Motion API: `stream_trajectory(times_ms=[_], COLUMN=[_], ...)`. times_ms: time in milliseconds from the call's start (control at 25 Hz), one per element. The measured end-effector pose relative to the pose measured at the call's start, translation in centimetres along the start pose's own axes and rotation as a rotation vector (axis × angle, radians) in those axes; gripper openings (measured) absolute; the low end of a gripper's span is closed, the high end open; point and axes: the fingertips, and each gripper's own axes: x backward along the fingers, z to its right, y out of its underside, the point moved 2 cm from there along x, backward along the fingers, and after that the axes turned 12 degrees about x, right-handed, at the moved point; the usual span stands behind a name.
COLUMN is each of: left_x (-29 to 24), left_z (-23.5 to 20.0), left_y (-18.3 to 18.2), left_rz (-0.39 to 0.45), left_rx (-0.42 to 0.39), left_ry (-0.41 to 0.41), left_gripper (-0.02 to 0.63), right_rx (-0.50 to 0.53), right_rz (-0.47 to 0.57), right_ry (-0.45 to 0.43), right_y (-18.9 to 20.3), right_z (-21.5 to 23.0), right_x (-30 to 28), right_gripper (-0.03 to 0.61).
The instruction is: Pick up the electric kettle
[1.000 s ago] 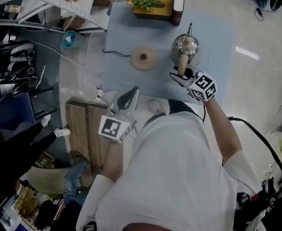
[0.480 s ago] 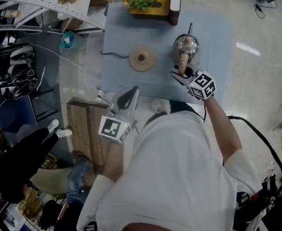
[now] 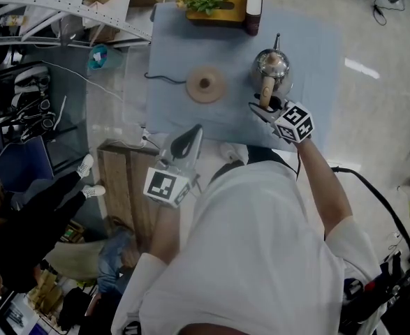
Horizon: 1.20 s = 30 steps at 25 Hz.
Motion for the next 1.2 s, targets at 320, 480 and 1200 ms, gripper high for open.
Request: stream_trajectory(times_ms=[320, 480, 1200], left_x=[0.1, 0.2, 0.7], left_z=[0.2, 0.5, 1.0], left_y=[0.6, 0.7, 1.2], left_rz=[-0.005, -0.003, -0.017], left_rx=[0.002, 0.003, -0.005], left_ry=[0.005, 0.014, 0.029], left_gripper=[0.003, 0.003, 0.003], right_rx=[0.000, 0.002, 0.014], right_rz=[-0.020, -0.045, -0.103], right_ry=[0.020, 0.039, 0.082], right_y=[1.5, 2.5, 5.1], right_z=[-0.3, -0.6, -1.1], right_x=[0.1, 0.2, 0.4], right_gripper=[0.137, 0.133, 0.135])
